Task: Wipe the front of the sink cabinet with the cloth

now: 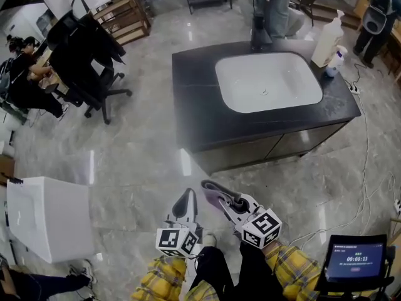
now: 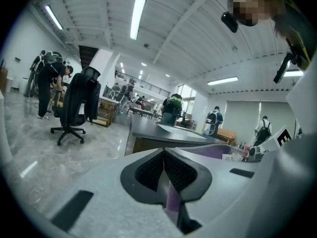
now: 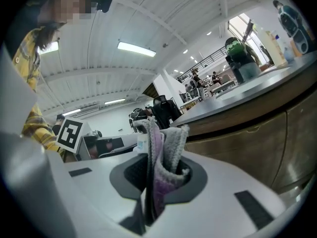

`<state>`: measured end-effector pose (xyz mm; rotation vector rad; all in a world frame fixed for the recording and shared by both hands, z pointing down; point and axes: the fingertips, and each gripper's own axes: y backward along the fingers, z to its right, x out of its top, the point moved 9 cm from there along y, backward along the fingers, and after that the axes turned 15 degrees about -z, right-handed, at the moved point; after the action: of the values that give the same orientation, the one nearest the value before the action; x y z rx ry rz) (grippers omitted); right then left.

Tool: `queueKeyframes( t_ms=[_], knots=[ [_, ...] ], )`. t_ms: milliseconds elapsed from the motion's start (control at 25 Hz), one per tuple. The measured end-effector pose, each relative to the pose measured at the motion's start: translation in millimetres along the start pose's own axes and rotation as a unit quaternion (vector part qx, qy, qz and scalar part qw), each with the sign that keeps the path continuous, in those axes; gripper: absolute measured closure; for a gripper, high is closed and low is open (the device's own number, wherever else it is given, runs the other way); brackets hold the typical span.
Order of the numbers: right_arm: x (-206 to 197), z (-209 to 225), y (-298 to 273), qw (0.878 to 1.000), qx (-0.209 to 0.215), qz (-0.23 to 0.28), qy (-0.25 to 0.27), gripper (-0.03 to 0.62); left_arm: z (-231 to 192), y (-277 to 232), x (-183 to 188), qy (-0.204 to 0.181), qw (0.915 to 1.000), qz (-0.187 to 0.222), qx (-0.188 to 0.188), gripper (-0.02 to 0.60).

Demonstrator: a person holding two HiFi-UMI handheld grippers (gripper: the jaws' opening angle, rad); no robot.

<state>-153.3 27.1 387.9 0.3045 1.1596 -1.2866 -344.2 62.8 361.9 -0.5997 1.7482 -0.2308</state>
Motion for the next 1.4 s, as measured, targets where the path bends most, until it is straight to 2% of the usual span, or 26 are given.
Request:
queueKeyframes(
  t_ms=[280,480,600,720,880,1080,1400],
  knots=[
    [3.2,24.7,-39.0,1.000,0.015,-0.015,0.010,0.551,-24.0,-15.0,-11.0,0.006,0.9999,-0.005,0.007,0.575],
    [-0.2,40.7,-69.7,0.999,0.013,-0.021,0.026,0.551,-48.8,-26.9,-22.9,0.016,0.9991,-0.013,0.038,0.575],
    [-8.3,52.5,-87.6,0.999,0.009,-0.032,0.031,0.551,-59.0,-34.6,-31.1,0.007,0.9984,-0.024,0.051,0.575],
    [-14.6,61.8,-104.9,0.999,0.001,-0.037,0.039,0.551,-71.0,-39.6,-38.3,0.007,0.9979,-0.028,0.059,0.575],
    [-15.8,73.6,-132.5,0.996,-0.017,-0.036,0.083,0.551,-91.6,-50.3,-48.5,0.028,0.9970,-0.019,0.070,0.575],
    [-11.8,87.0,-141.9,0.990,-0.051,-0.033,0.129,0.551,-94.9,-58.6,-51.7,0.043,0.9961,-0.013,0.076,0.575],
    [-8.1,125.4,-134.1,0.987,-0.078,-0.019,0.139,0.551,-78.8,-85.9,-56.5,0.051,0.9965,-0.006,0.066,0.575]
  ],
)
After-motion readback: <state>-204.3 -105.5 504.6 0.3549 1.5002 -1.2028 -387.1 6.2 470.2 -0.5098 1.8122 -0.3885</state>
